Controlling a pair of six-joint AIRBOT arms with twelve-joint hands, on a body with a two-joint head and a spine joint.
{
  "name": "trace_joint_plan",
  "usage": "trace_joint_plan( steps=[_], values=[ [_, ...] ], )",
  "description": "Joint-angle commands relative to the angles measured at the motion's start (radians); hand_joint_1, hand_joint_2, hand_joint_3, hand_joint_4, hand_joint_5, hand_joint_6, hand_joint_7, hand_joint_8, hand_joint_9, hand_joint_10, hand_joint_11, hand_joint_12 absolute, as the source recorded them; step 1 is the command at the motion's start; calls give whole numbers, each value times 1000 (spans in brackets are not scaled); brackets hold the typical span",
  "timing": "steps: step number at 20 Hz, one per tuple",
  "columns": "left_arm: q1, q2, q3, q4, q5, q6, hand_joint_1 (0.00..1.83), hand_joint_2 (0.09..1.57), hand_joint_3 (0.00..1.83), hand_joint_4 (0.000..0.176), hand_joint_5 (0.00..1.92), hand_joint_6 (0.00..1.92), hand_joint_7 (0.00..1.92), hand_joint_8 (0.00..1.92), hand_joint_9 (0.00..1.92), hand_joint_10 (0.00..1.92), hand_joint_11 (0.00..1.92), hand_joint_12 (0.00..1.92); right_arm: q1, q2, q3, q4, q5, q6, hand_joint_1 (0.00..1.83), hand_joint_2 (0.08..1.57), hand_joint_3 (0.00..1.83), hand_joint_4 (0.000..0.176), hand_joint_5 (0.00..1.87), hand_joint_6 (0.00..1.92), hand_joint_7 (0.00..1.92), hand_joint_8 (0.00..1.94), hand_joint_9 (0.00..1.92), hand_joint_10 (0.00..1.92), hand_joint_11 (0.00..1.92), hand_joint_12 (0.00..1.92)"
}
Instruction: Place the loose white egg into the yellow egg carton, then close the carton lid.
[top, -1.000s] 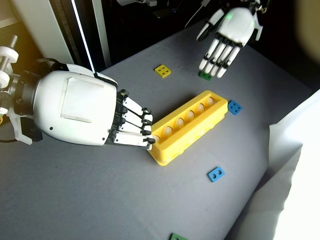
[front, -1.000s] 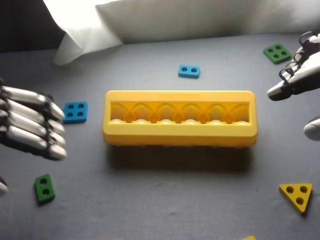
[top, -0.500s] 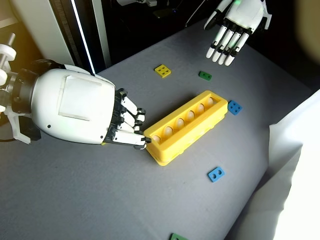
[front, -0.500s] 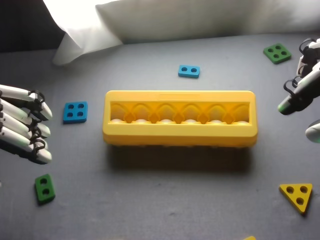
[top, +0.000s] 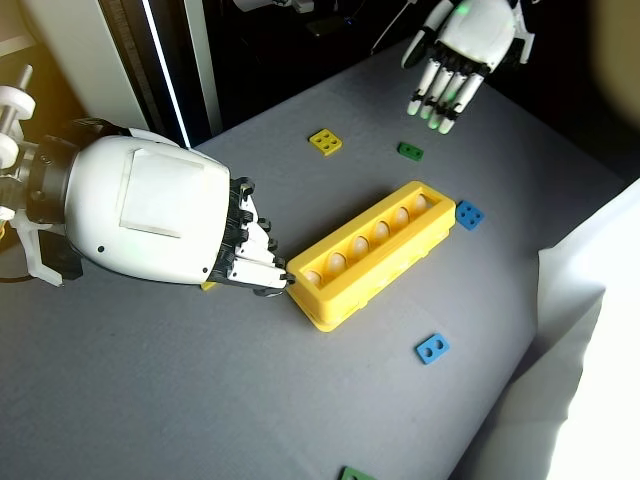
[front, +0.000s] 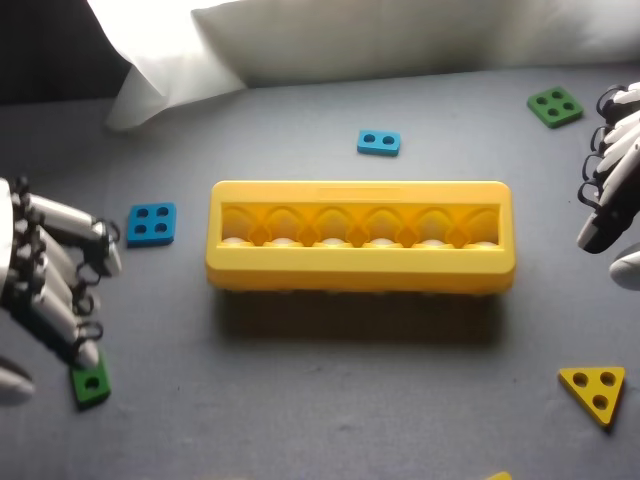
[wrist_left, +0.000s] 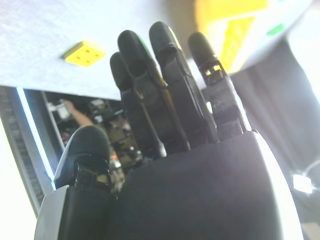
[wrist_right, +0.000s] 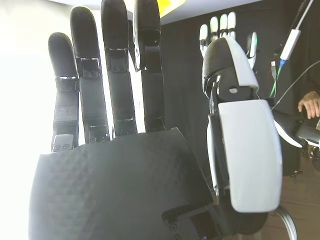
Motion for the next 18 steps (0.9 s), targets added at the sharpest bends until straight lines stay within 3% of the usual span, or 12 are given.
trace_joint_plan(
  steps=[1, 6, 10, 11, 12, 13, 14, 15, 16, 18],
  values=[
    [3, 11, 5, -115, -30, 27, 0, 1467, 0, 0, 837, 0, 964, 1, 797, 3, 213, 793, 4, 15, -2, 39, 64, 6, 399, 1187, 0, 0, 1004, 24, 785, 815, 565, 1042, 193, 1326],
    [22, 12, -23, -138, -19, 74, 25, 1475, 0, 0, 855, 9, 953, 2, 815, 7, 252, 759, 4, 15, -2, 37, 65, 6, 399, 1188, 0, 0, 1011, 21, 817, 778, 589, 1070, 216, 1378],
    [30, 17, -32, -139, -19, 68, 7, 1507, 0, 0, 921, 24, 1010, 26, 912, 68, 330, 1237, 2, 15, -3, 32, 65, 5, 392, 1227, 2, 0, 1033, 25, 783, 888, 565, 1246, 218, 1565],
    [30, 17, -28, -144, -19, 68, 51, 1513, 1, 0, 953, 47, 1023, 71, 859, 256, 329, 1293, 0, 15, -3, 29, 66, 5, 382, 1236, 2, 0, 1049, 36, 770, 942, 549, 1345, 198, 1662],
    [29, 17, -24, -149, -19, 68, 131, 1523, 0, 0, 964, 111, 957, 312, 724, 677, 321, 1404, -1, 15, -3, 25, 68, 5, 353, 1259, 2, 0, 1069, 62, 706, 1087, 521, 1478, 192, 1750],
    [27, 16, -18, -152, -23, 68, 219, 1522, 0, 0, 844, 508, 798, 763, 613, 1046, 334, 1513, -3, 15, -3, 16, 71, 5, 333, 1288, 2, 0, 885, 500, 580, 1294, 472, 1568, 170, 1814],
    [26, 17, -14, -154, -28, 68, 294, 1532, 2, 0, 578, 1274, 615, 1278, 538, 1495, 401, 1703, -5, 15, -3, 9, 78, 2, 305, 1343, 4, 0, 608, 1211, 481, 1591, 432, 1728, 197, 1894],
    [26, 18, -11, -158, -34, 68, 393, 1537, 18, 0, 427, 1756, 477, 1695, 470, 1836, 461, 1877, -5, 15, -4, 9, 81, -21, 255, 1408, 12, 0, 473, 1711, 458, 1861, 456, 1882, 298, 1916],
    [26, 17, -10, -160, -36, 68, 435, 1545, 12, 0, 411, 1888, 448, 1876, 500, 1904, 534, 1912, -5, 14, -4, 9, 81, -47, 205, 1442, 12, 0, 421, 1879, 453, 1925, 468, 1913, 330, 1920],
    [26, 15, -10, -163, -38, 68, 374, 1570, 40, 0, 448, 1920, 458, 1919, 480, 1920, 521, 1921, -6, 6, -4, 9, 96, -123, 125, 1506, 12, 7, 462, 1919, 489, 1940, 482, 1921, 388, 1921]
  ],
)
